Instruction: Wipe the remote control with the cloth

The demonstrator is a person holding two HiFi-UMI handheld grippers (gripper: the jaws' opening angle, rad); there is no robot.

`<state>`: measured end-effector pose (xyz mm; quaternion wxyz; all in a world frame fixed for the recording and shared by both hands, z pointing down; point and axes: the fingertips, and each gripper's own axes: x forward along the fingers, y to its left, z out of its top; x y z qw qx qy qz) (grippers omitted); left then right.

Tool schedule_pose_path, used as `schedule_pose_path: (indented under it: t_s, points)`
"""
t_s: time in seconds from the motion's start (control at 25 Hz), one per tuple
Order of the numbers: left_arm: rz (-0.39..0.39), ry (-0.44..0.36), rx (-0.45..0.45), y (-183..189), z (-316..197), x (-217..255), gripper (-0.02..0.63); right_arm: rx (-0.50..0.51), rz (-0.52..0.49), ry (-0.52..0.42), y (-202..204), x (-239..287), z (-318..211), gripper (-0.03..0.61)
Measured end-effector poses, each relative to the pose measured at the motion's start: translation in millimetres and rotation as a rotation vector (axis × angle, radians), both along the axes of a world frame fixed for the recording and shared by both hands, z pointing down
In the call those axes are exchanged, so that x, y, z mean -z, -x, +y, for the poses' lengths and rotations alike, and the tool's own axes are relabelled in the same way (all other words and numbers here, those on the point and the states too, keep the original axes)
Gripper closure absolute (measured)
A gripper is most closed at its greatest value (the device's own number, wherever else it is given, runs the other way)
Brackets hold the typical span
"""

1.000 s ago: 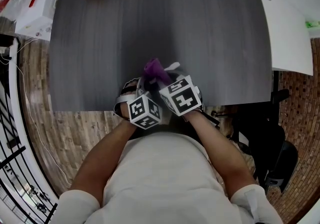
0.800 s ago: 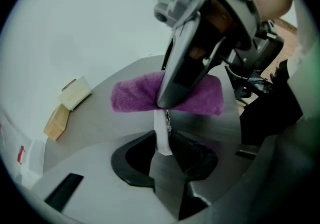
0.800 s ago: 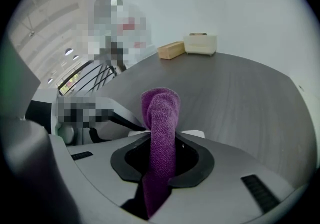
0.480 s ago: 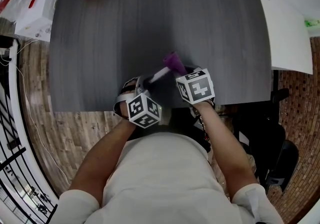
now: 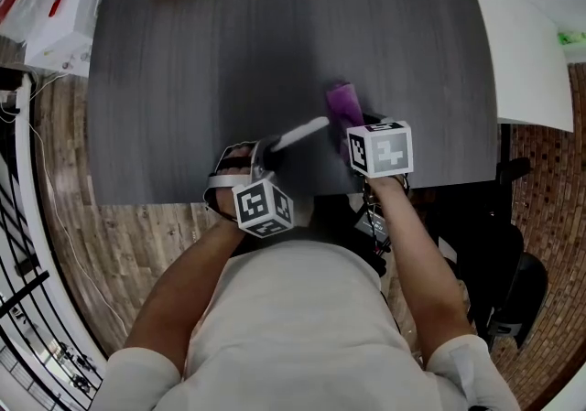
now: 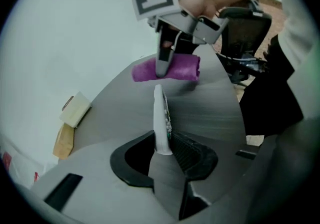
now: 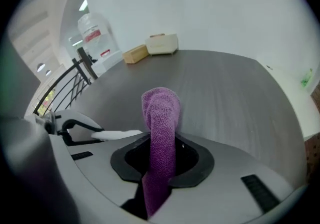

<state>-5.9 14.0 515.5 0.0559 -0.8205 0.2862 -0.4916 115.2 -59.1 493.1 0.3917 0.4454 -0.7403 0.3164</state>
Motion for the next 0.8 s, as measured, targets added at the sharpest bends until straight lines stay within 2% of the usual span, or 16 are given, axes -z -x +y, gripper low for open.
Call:
schedule_pose_path:
  t_s: [0.12,0.28,0.52,0.68,0.8]
  points:
    - [-0.028,-0.022,-0.042,0.6,-0.1,0.1,0.512,0.084,-0.090,-0.038,32.7,18.4,0.5,0.492]
    - [-0.024,-0.019,-0.073,1.5,1.5,0.9,0.512,0.204,-0.103,0.033,56.6,7.1,13.2,0.492]
    - [0.028,0.051,-0.109,2.3,14.9,-3.6,0.511,0.209,-0.107,0.103,48.9,-1.9,28.5,0.492]
    - [0.010,0.043,-0.139,-0.5,21.3,-5.2,0.503,0.178,-0.096,0.079,44.5,-5.0,35.7,0.492]
    - [0.029,0.063,-0.174,-3.8,30.1,-3.5,0.485,0.154,-0.083,0.068,38.4,-8.2,39.1,0.492]
